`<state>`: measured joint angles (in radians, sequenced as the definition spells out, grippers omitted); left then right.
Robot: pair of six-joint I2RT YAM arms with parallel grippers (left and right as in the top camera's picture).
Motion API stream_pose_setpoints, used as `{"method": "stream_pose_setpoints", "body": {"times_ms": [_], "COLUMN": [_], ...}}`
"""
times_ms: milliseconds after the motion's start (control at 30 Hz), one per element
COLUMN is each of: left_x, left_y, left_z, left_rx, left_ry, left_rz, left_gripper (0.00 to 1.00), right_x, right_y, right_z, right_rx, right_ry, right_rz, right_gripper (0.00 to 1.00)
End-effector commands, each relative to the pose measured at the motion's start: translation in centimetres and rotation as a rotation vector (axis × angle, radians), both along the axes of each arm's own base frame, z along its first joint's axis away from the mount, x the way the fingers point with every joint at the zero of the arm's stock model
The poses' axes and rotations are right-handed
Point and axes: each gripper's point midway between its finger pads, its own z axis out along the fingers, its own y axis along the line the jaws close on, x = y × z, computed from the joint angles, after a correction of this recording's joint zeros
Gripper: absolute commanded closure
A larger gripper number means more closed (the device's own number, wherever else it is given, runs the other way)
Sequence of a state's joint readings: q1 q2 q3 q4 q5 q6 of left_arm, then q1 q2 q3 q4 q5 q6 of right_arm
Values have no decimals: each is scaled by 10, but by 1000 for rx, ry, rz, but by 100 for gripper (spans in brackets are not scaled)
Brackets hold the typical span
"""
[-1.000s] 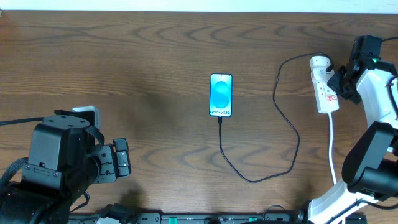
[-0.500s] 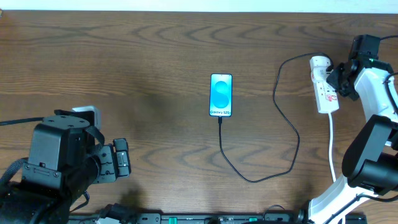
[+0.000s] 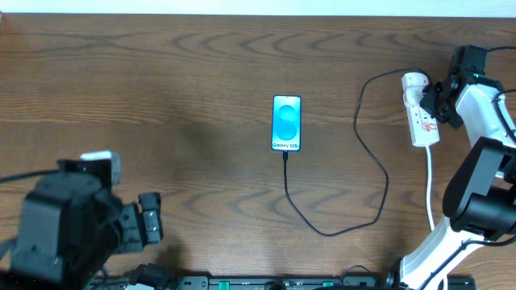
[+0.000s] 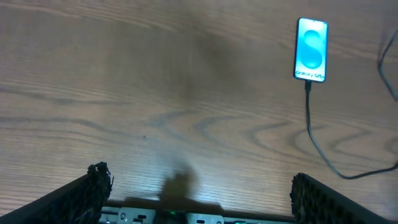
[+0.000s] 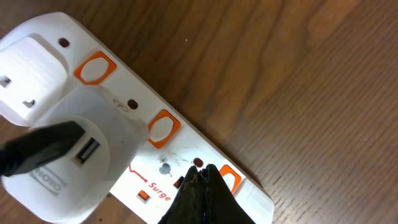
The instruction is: Plug charger to phone and switch on socket
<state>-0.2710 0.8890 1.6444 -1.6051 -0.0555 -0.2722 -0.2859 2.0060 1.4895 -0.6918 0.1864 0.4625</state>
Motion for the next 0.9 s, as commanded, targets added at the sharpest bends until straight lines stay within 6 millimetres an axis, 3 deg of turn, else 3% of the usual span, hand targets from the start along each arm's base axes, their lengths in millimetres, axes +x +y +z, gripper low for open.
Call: {"method": "stream_pose_setpoints", "body": {"times_ms": [0,400,700,867], "left_x": [-9,-51,-86,-94], "left_y": [5,33,36,37], "left_z": [3,18,19,18], "left_rx": [6,-22,-36,-40], "left_ry": [-35,-216,-312,-334], "left_rz": [5,193,212,212], "left_gripper": [5,5,5,5], "right_x": [10,19,28,32], "right_y": [-8,-11,-14,-15], "right_z": [10,16,20,22], "right_rx": [-15,-30,-43,-50], "right_ry": [-32,-68,-106,-122], "right_rz": [-3,7,10,13], "right_gripper": [99,99,99,99]}}
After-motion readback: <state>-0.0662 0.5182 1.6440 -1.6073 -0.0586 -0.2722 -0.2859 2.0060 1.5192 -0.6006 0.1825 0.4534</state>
